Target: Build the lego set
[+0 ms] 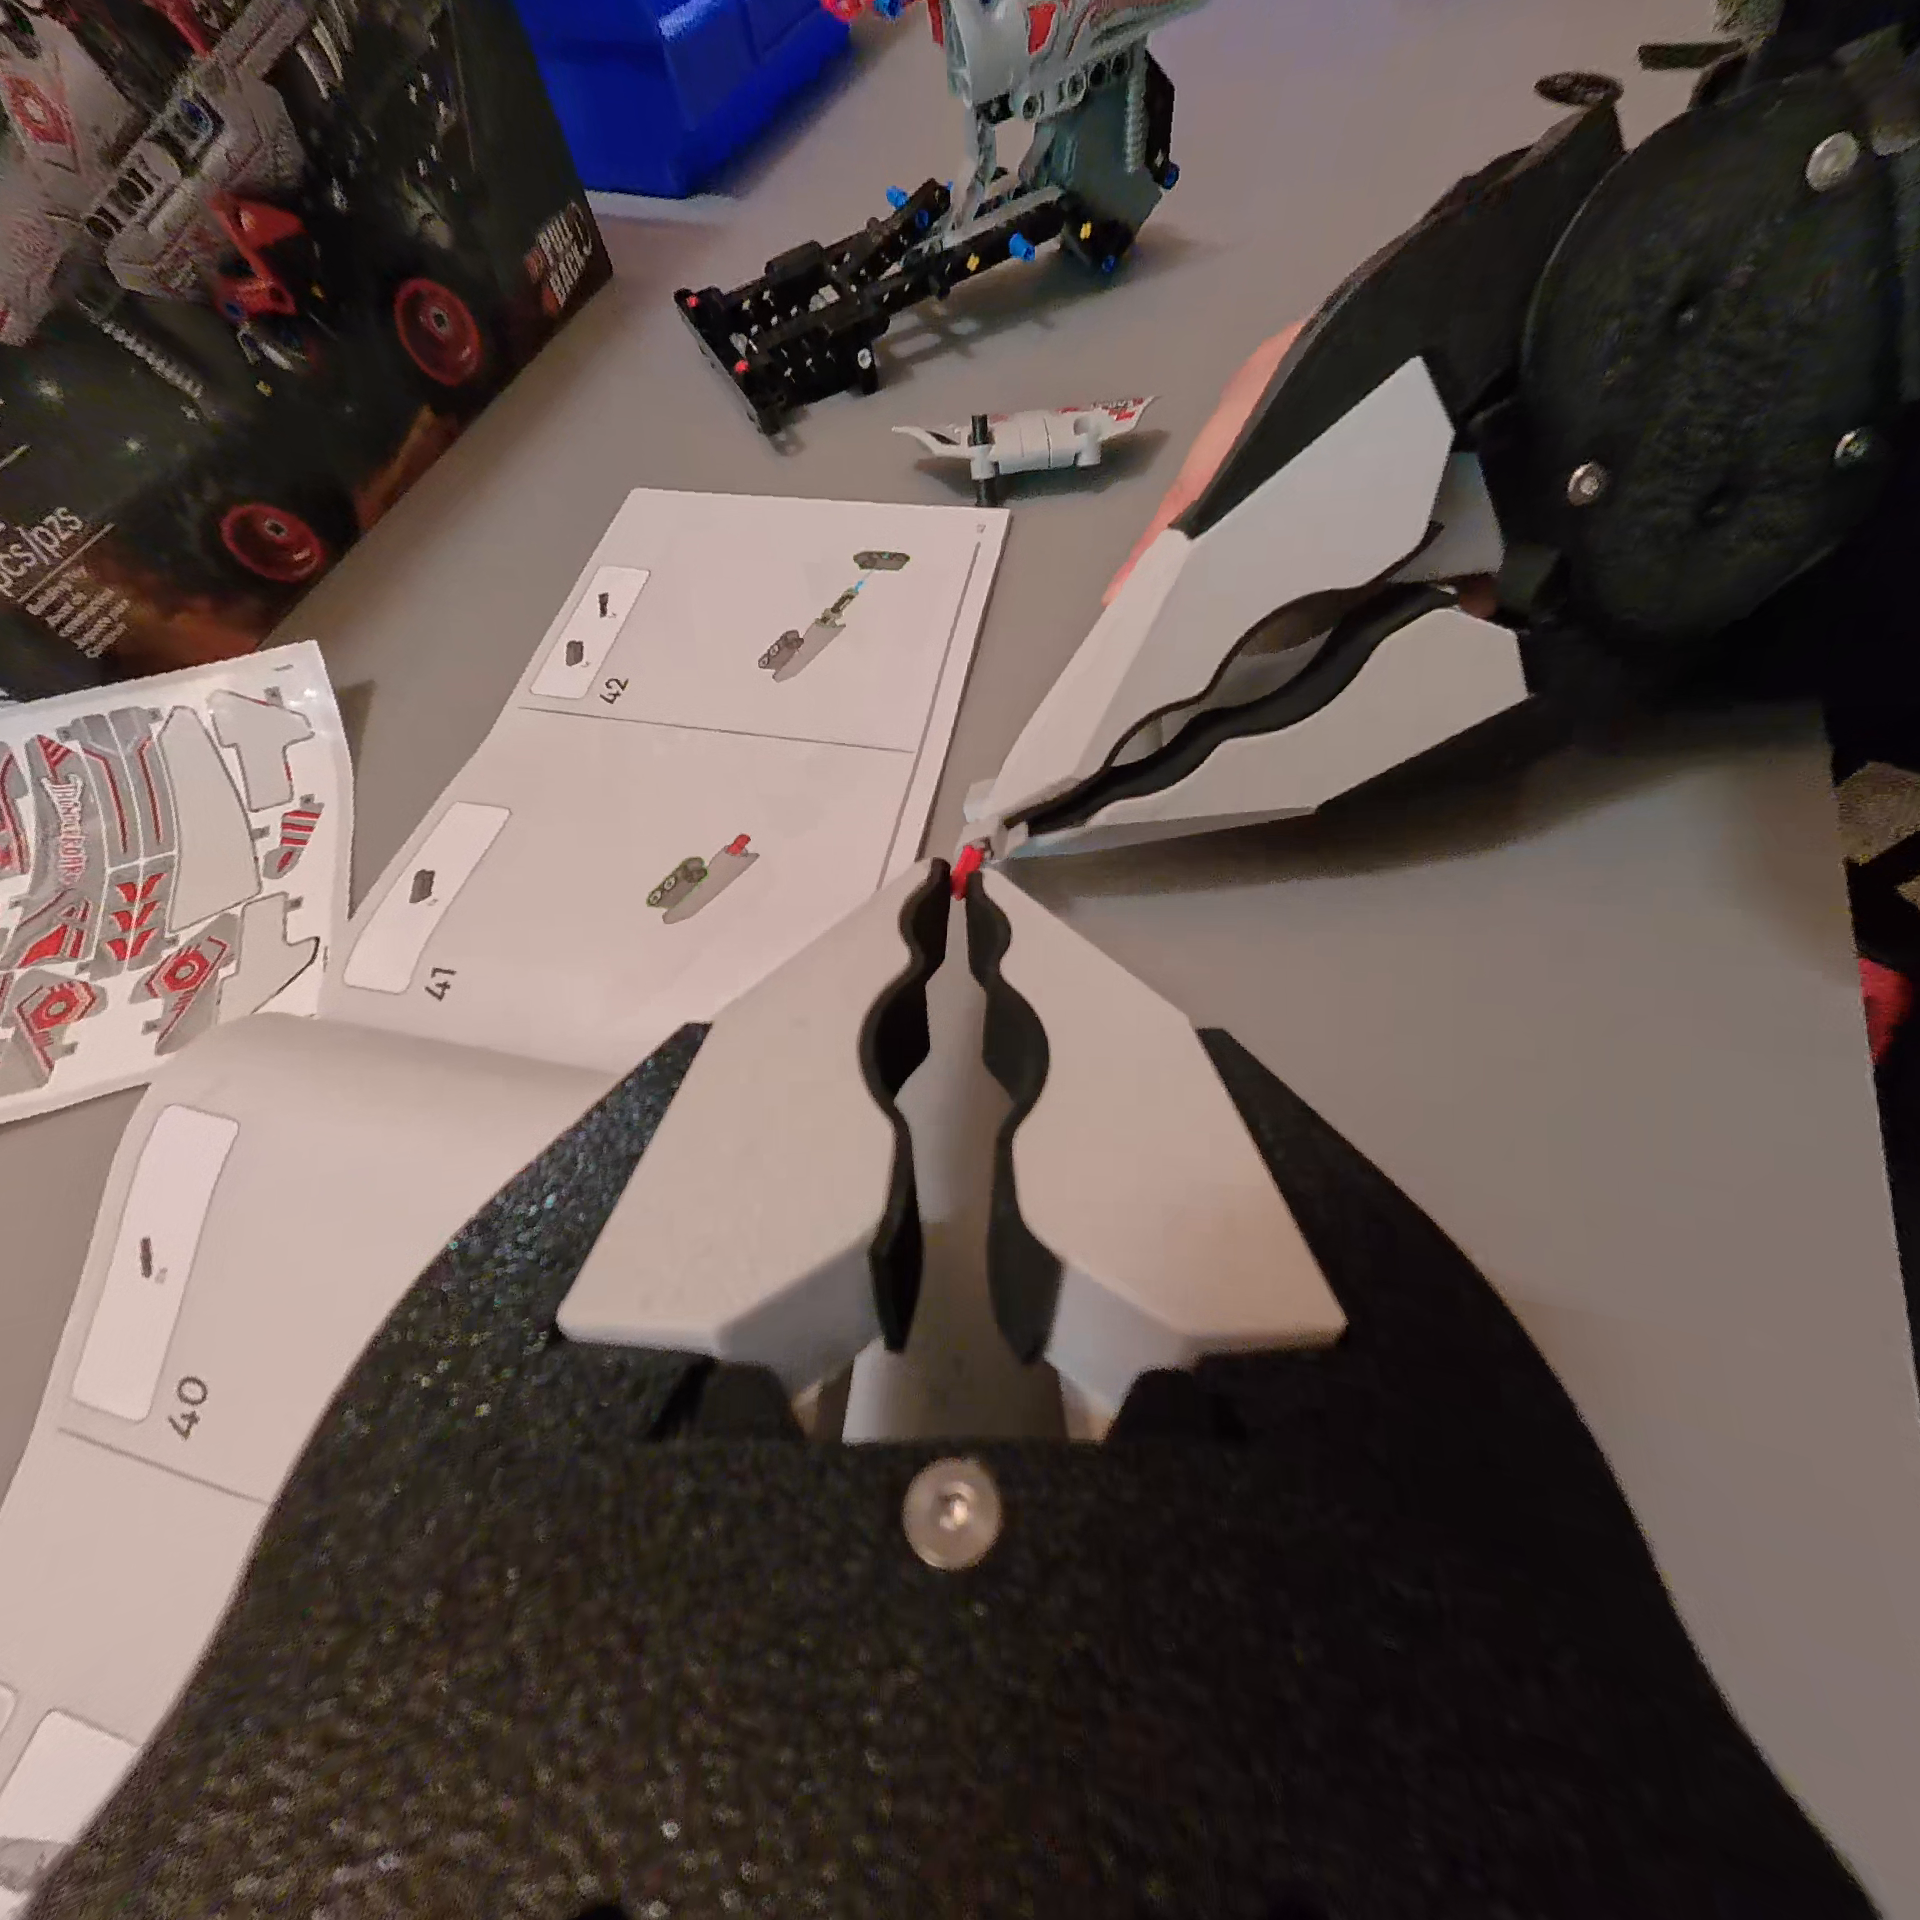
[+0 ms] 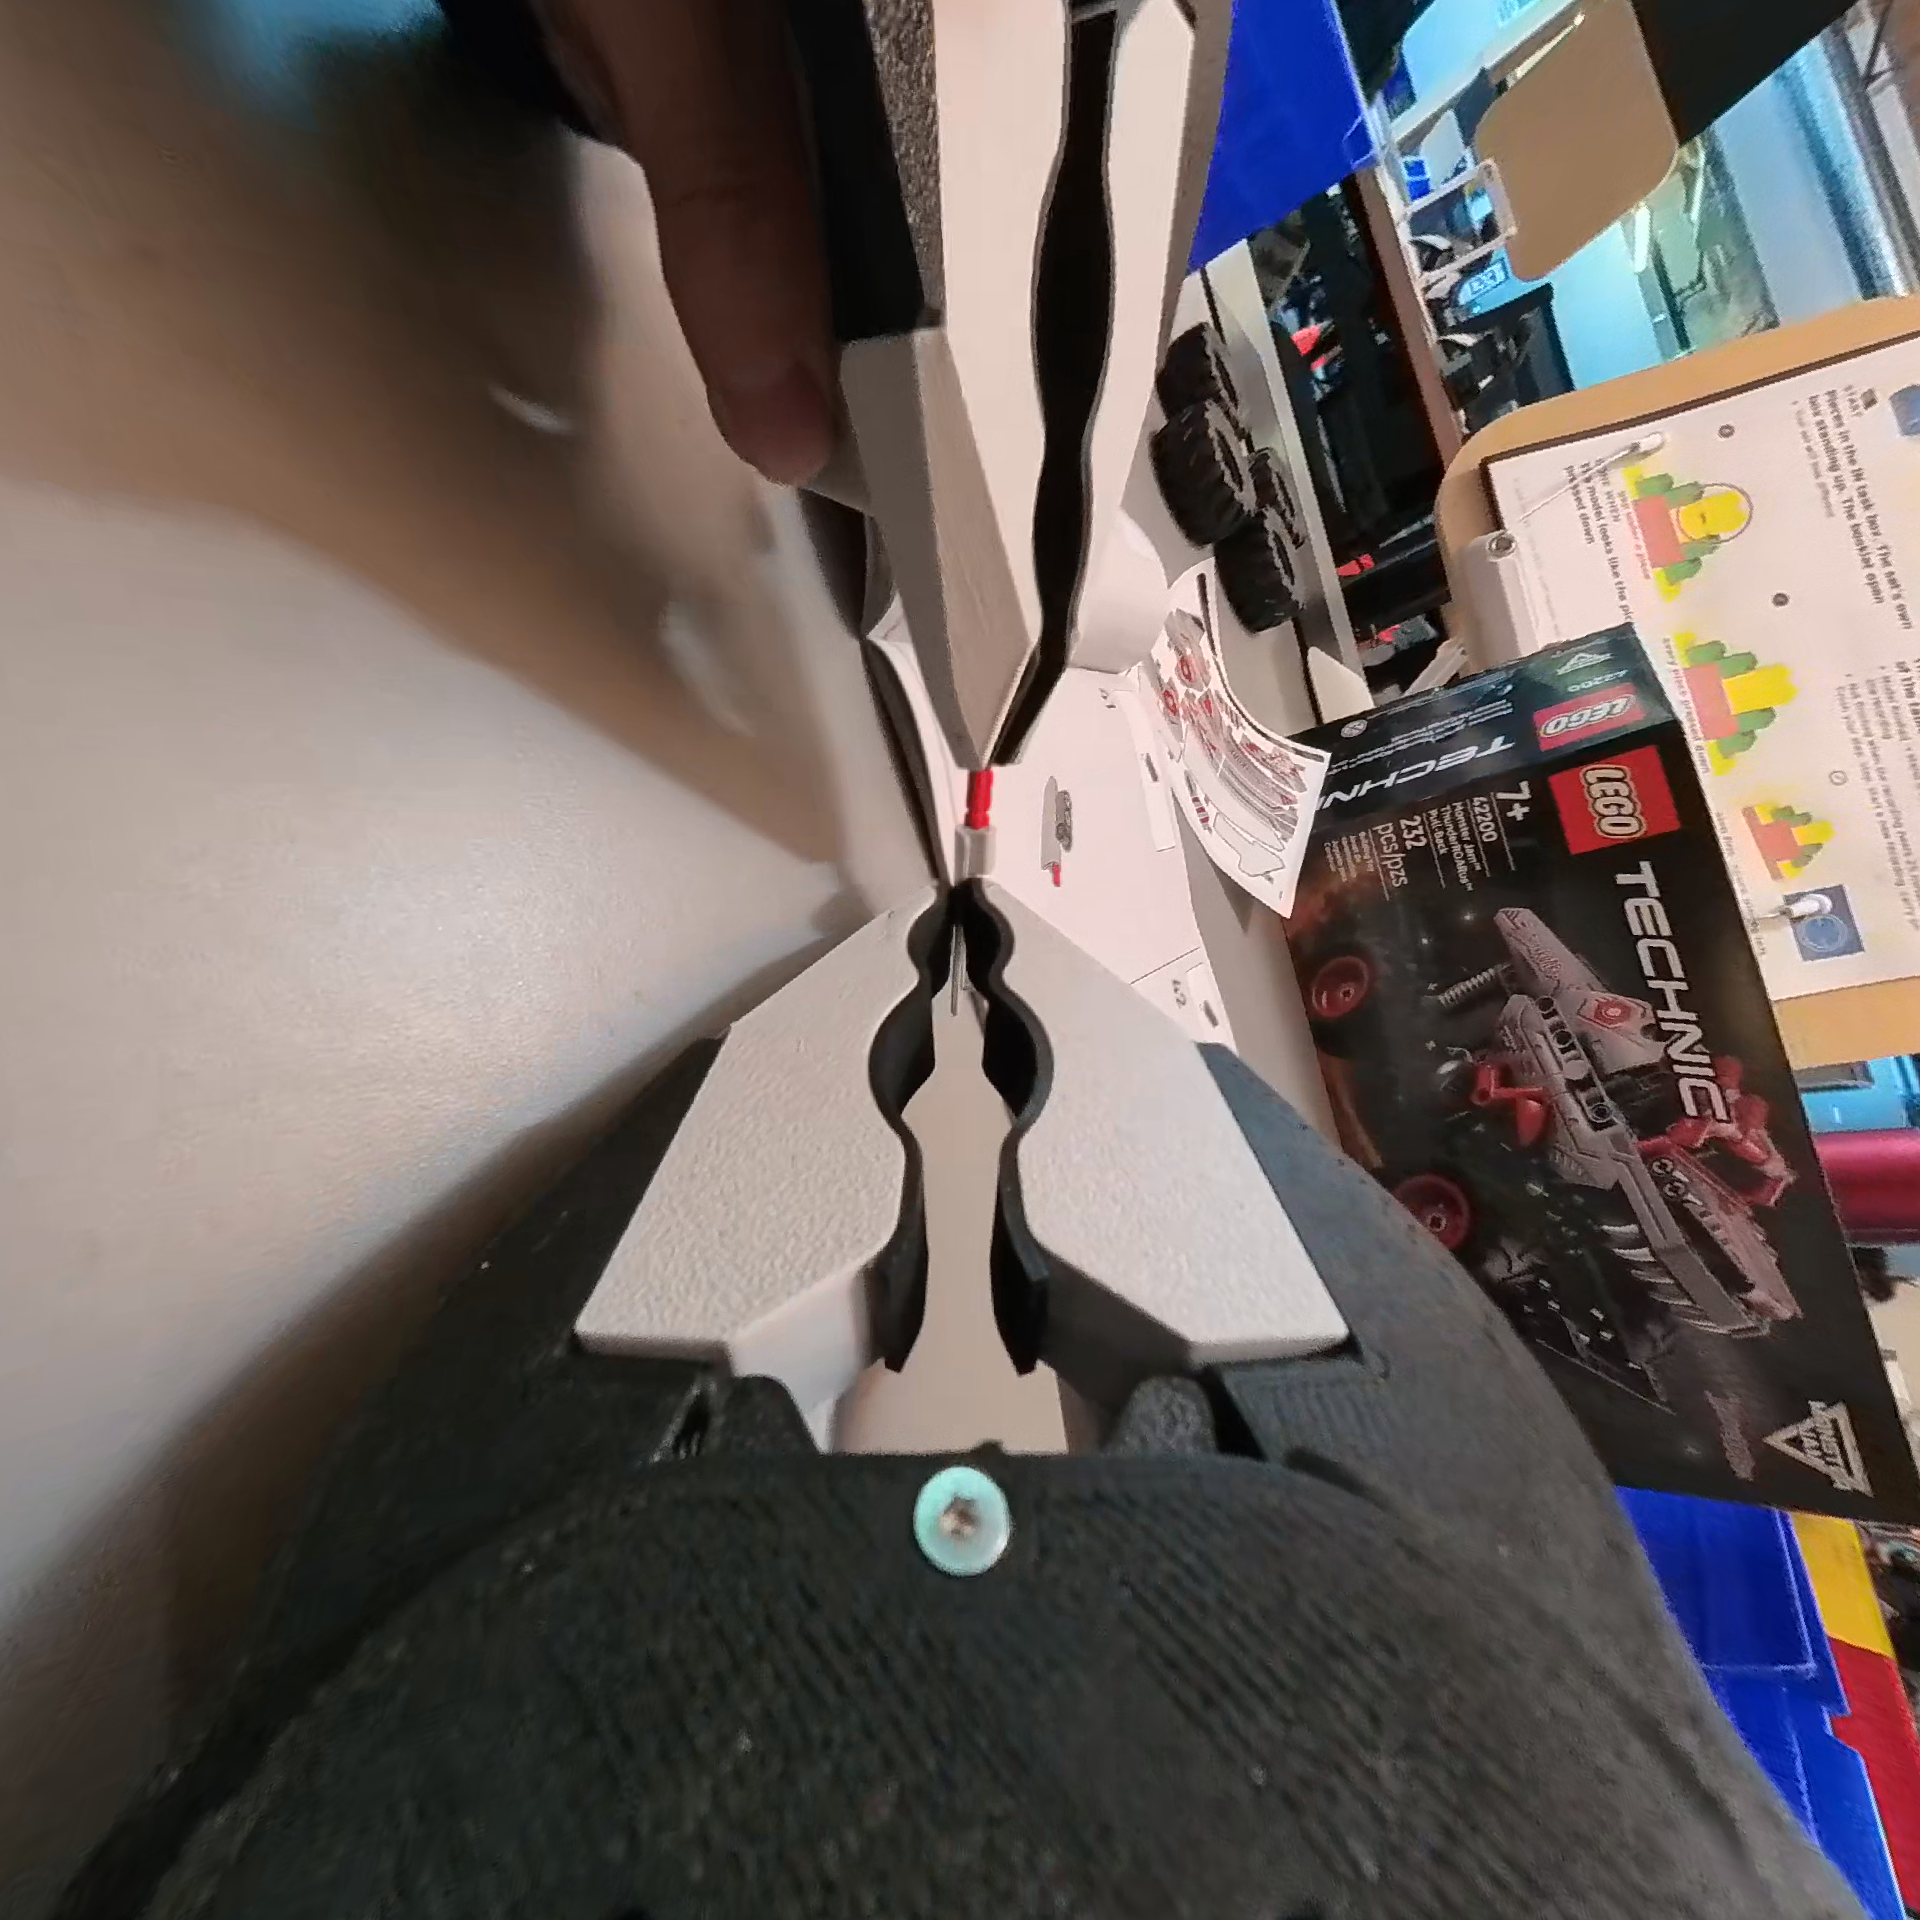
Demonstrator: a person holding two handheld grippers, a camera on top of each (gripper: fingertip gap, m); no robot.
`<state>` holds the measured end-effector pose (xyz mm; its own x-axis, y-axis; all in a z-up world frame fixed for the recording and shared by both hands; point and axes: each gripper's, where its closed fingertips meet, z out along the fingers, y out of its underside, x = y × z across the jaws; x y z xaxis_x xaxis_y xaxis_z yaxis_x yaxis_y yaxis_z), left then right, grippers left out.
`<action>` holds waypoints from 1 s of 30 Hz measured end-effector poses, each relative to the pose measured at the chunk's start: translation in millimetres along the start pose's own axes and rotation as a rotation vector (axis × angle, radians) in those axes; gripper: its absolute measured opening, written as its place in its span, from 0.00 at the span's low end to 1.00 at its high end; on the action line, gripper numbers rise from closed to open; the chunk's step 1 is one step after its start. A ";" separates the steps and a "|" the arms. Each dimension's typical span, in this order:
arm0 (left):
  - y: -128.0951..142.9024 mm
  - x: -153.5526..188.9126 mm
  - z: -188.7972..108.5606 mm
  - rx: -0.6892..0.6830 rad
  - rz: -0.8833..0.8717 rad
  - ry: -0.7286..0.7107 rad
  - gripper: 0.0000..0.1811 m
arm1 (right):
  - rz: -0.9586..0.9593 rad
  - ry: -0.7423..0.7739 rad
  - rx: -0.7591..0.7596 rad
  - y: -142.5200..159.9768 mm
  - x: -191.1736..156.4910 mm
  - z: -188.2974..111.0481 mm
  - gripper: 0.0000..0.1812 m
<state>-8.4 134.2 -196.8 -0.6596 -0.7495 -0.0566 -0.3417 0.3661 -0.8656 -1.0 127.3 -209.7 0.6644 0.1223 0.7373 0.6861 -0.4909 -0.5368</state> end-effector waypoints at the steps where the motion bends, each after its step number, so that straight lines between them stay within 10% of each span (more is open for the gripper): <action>1: -1.7 0.1 -0.6 0.011 0.001 0.002 0.00 | 0.005 0.005 0.004 -0.8 1.1 -0.4 0.00; 15: -9.8 2.8 -5.8 0.075 0.077 0.019 0.00 | -0.017 0.050 0.049 -6.9 6.7 -5.0 0.00; 30: 32.9 11.4 7.7 -0.195 0.185 0.065 0.01 | -0.127 0.038 -0.113 16.8 -1.0 3.8 0.01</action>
<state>-22.0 133.4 -229.8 -0.7622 -0.6253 -0.1674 -0.3295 0.5974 -0.7311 11.0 122.2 -221.1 0.5612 0.1581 0.8125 0.7250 -0.5675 -0.3903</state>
